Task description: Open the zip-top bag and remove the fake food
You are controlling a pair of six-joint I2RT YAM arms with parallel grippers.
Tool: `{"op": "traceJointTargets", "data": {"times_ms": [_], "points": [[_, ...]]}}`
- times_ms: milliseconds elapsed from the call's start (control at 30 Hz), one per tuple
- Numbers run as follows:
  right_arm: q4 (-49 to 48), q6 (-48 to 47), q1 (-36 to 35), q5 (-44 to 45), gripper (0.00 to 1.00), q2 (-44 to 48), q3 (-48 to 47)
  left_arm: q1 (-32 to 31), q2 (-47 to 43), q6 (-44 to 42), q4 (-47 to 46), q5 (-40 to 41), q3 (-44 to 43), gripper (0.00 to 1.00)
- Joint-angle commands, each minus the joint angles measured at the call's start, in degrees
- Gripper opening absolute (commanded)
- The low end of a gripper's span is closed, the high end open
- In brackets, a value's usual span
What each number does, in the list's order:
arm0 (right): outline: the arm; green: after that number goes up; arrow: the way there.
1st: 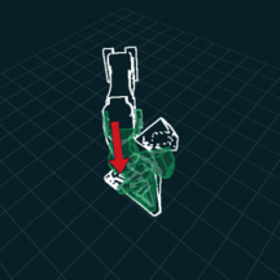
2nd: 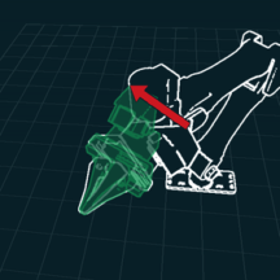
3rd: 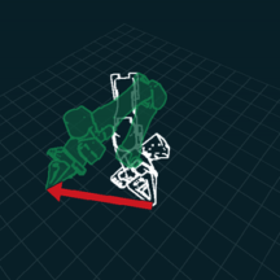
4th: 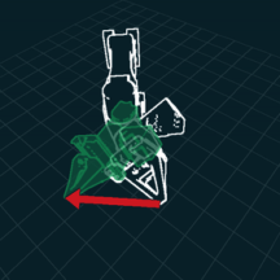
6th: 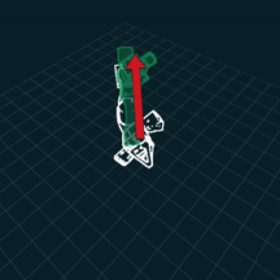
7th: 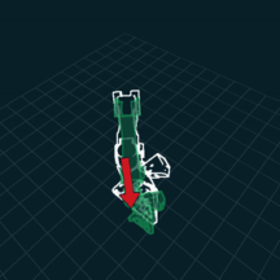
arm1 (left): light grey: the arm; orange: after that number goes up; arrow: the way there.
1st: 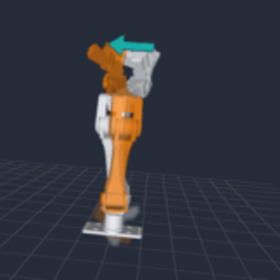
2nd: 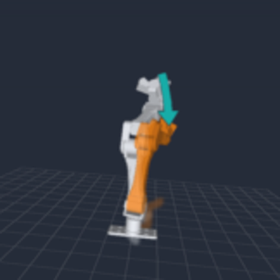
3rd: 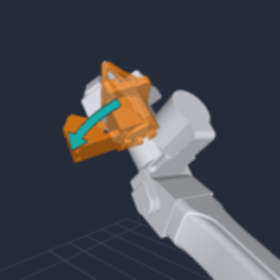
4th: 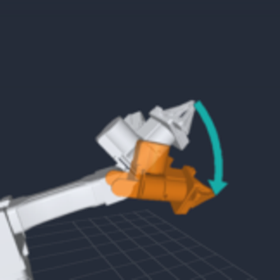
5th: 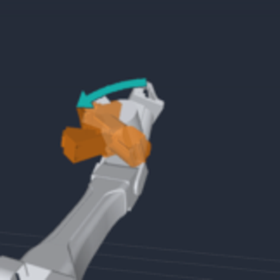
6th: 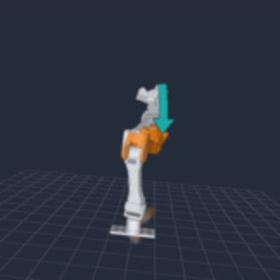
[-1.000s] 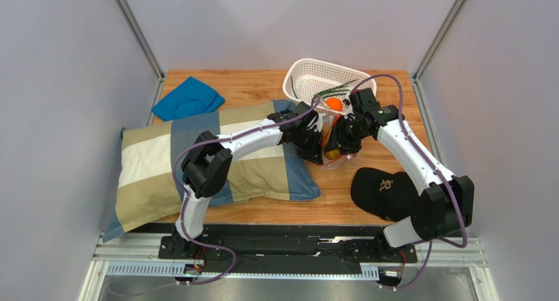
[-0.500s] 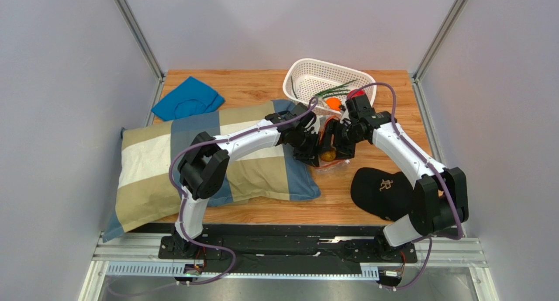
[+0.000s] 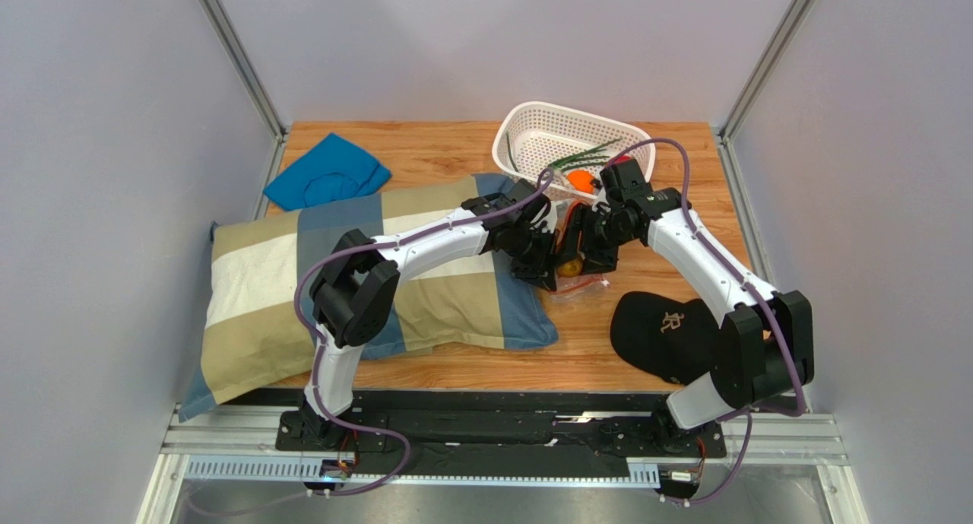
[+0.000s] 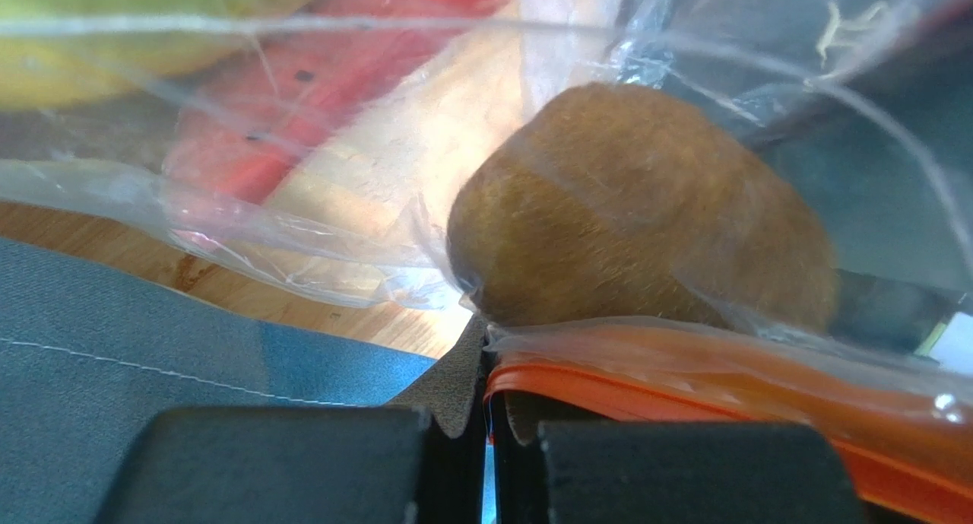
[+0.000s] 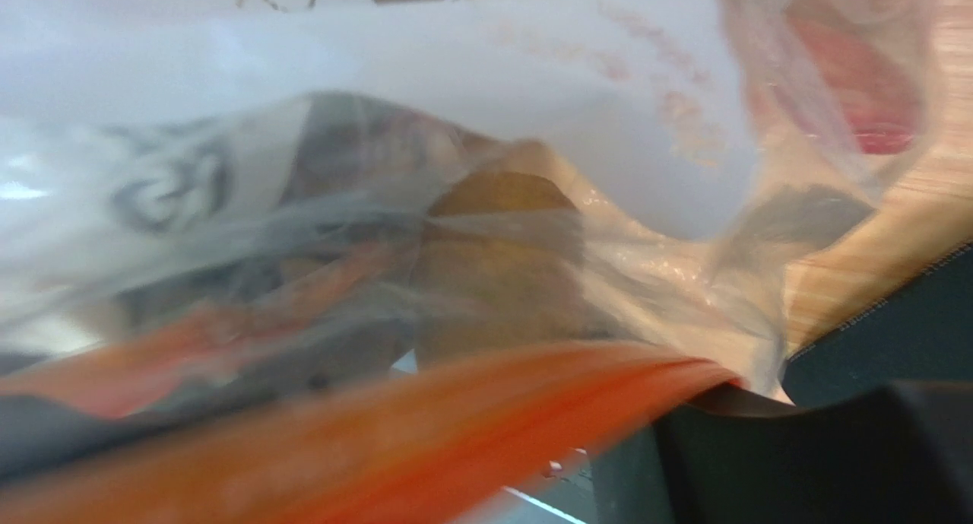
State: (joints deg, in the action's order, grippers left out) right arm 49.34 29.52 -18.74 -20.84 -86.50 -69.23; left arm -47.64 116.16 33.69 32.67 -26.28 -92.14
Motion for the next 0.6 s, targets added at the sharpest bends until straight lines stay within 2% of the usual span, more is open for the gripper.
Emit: {"op": "traceJointTargets", "data": {"times_ms": [0, 67, 167, 267, 433, 567], "points": [[1.5, -2.0, -0.3, 4.1, 0.54, 1.1, -5.7, -1.0, -0.9, -0.6, -1.1, -2.2, 0.7, 0.0], [3.3, -2.5, -0.4, 4.9, 0.53, 0.5, -7.6, -1.0, -0.9, -0.8, -1.1, -2.3, 0.7, 0.0], [4.3, -2.8, -0.5, 4.9, 0.36, 0.8, -8.6, -1.0, -1.4, -1.3, -0.9, -1.9, 0.7, 0.0], [5.2, -2.8, -0.4, 4.6, 0.0, 1.5, -12.2, -1.1, -1.5, -1.6, -0.8, -1.9, 0.6, 0.0], [4.1, -1.8, 1.2, 7.6, 0.0, 2.7, -21.8, -0.9, -1.1, -2.8, 0.3, -0.9, -0.8, 0.0], [-0.8, -3.3, 6.3, 11.3, 0.0, -2.4, -27.0, -0.9, -0.8, -4.7, 3.5, 0.8, -3.7, 0.0]]}}
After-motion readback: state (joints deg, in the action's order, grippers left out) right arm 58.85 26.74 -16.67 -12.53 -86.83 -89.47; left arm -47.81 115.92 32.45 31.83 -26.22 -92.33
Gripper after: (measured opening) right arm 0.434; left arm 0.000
